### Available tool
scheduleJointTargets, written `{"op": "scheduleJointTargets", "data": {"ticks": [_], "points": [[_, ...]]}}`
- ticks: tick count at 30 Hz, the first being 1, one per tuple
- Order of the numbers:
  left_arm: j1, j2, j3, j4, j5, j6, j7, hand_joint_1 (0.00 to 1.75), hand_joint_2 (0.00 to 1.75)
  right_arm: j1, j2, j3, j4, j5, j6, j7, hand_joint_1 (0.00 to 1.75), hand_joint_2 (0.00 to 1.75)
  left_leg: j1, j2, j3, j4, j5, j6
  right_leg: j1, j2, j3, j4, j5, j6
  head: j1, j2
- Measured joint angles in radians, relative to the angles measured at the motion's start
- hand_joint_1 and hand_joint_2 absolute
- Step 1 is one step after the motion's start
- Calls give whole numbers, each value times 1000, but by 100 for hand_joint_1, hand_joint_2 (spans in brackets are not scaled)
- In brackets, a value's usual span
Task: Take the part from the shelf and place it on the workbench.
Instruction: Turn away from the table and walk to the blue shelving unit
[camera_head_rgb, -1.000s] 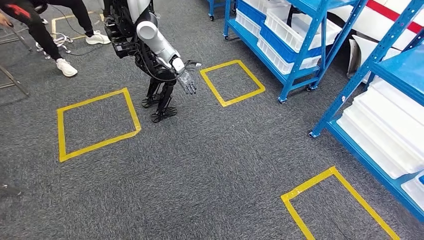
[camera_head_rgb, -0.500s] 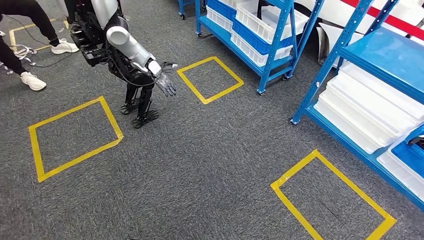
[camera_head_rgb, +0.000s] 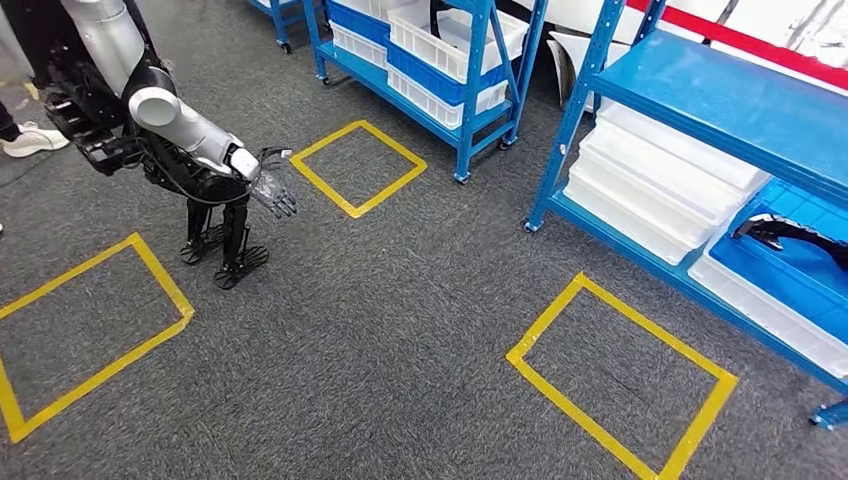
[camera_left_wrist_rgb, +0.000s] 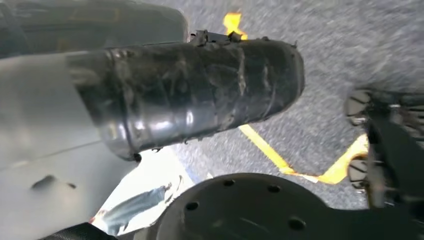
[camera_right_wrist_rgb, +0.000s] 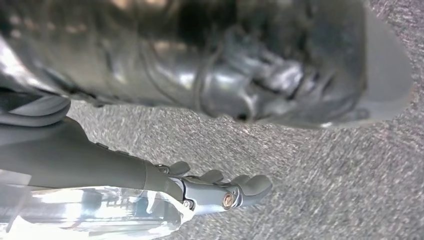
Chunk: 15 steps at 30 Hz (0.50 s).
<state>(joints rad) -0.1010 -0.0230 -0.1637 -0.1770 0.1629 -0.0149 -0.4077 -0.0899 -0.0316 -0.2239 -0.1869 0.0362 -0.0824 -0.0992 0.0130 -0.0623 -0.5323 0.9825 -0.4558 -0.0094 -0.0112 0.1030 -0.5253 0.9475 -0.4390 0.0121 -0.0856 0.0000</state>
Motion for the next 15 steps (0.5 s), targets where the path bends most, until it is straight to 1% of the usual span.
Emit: {"op": "scheduleJointTargets", "data": {"ticks": [1,2,3,4,5,6,7,8,9,10,11,12,13,14,15], "points": [[-1,0,0,0,0,0,0,0,0,0,0,0,0,0,0,0,0,0,-1,0,0,-4,-3,6,0,9,-4,1,0,6,0,0],[-1,0,0,0,0,0,1,0,0,1,-1,0,0,0,0,0,0,0,-2,10,-1,-3,-2,13,-2,17,-6,0,2,11,0,0],[-1,0,0,0,0,0,0,0,0,2,-1,0,0,0,0,0,0,0,-2,22,-1,-3,-1,20,-4,14,-8,1,1,15,0,0],[-1,-1,0,0,0,0,-1,0,0,4,-2,0,0,0,0,0,0,0,-2,34,-1,-4,1,27,-4,-5,-14,14,-7,20,2,0],[-1,-4,0,0,0,0,-2,0,0,5,-2,0,1,0,0,0,0,0,-1,44,-2,-5,2,34,-3,-33,-30,47,-26,23,4,0],[-1,-7,0,0,0,0,-2,0,0,4,-3,0,1,0,0,0,0,0,-1,55,-3,-6,3,39,-3,-65,-57,104,-56,26,6,0],[-1,-11,0,0,0,0,-2,0,0,3,-3,0,1,0,0,0,0,0,-3,64,-4,-6,2,42,-3,-89,-93,177,-92,29,7,0],[0,-15,0,0,0,0,-2,0,0,2,-3,0,1,0,1,0,0,0,-6,74,-6,-6,2,44,-3,-99,-130,251,-124,30,8,0],[1,-17,0,0,0,0,-1,0,0,2,-2,0,1,1,2,0,0,0,-9,86,-7,-6,1,46,-3,-102,-158,306,-141,29,8,0],[2,-19,0,0,0,0,0,0,0,3,-2,0,1,2,4,0,0,0,-12,97,-7,-6,0,47,-3,-102,-165,322,-139,26,8,0],[2,-20,0,0,0,0,0,0,0,4,-2,0,1,3,5,0,0,0,-16,107,-6,-6,-1,48,-1,-104,-151,294,-118,20,8,0],[1,-20,0,0,0,0,0,0,0,5,-2,0,1,4,5,0,0,0,-20,117,-4,-6,-2,49,3,-109,-119,233,-86,11,8,0],[0,-20,0,0,0,0,0,0,0,5,-3,0,2,4,5,0,0,0,-22,127,-2,-6,-2,49,11,-130,-74,150,-54,-2,8,0],[-1,-20,0,0,0,0,0,0,0,3,-4,0,1,5,5,0,0,0,-25,136,1,-7,-4,47,18,-153,-39,81,-32,-14,5,0],[-2,-21,0,0,0,0,0,0,0,0,-4,0,1,5,5,0,0,0,-25,145,4,-7,-6,44,25,-172,-16,34,-21,-23,4,0]]}}
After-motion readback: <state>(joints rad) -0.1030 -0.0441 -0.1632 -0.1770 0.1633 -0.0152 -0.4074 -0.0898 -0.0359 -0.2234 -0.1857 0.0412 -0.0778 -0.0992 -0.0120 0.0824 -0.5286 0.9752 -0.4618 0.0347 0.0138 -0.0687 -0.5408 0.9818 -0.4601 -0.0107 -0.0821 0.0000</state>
